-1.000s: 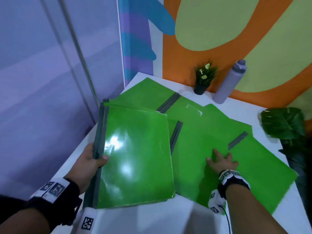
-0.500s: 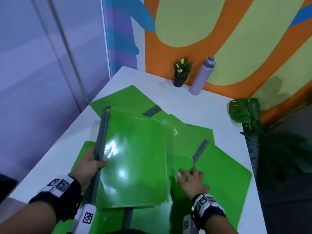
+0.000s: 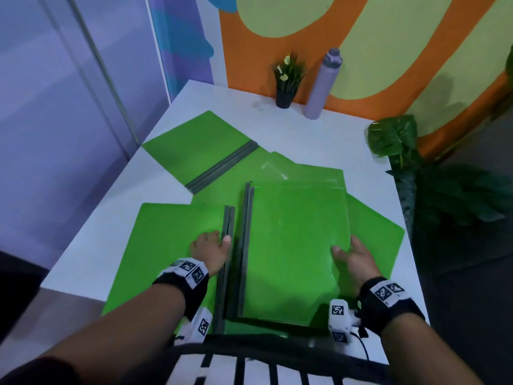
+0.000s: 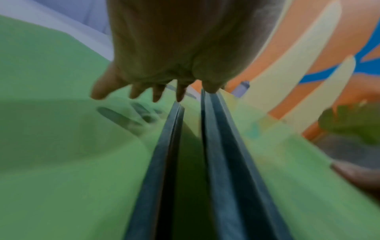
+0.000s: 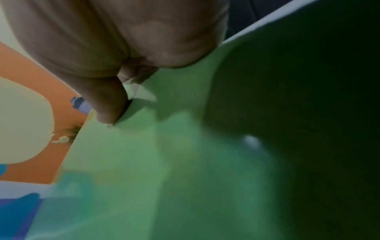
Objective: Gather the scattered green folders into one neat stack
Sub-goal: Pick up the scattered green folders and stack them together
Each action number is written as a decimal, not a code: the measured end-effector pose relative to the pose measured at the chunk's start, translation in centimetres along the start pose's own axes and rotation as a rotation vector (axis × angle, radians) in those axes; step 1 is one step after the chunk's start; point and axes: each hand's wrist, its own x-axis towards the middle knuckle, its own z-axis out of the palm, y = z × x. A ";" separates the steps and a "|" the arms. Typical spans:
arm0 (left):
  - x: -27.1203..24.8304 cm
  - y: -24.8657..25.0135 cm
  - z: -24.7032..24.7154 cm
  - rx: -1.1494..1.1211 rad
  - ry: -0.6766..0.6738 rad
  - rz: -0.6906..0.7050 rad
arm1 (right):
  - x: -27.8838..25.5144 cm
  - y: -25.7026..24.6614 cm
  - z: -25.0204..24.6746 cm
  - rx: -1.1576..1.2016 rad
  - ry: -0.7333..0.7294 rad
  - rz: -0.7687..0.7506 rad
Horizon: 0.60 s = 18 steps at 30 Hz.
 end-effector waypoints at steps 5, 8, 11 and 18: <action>-0.5 -2.8 2.5 0.346 -0.073 -0.117 | -0.7 2.2 -1.7 -0.170 0.148 0.045; -0.9 -2.5 2.1 0.343 -0.062 -0.100 | -0.9 3.3 -1.8 -0.176 0.168 0.098; -1.1 -3.0 1.6 0.323 -0.047 -0.087 | -0.8 3.6 -1.7 -0.127 0.149 0.118; -2.4 -3.9 0.1 0.237 0.096 0.049 | 0.2 1.6 -2.4 0.023 0.128 0.036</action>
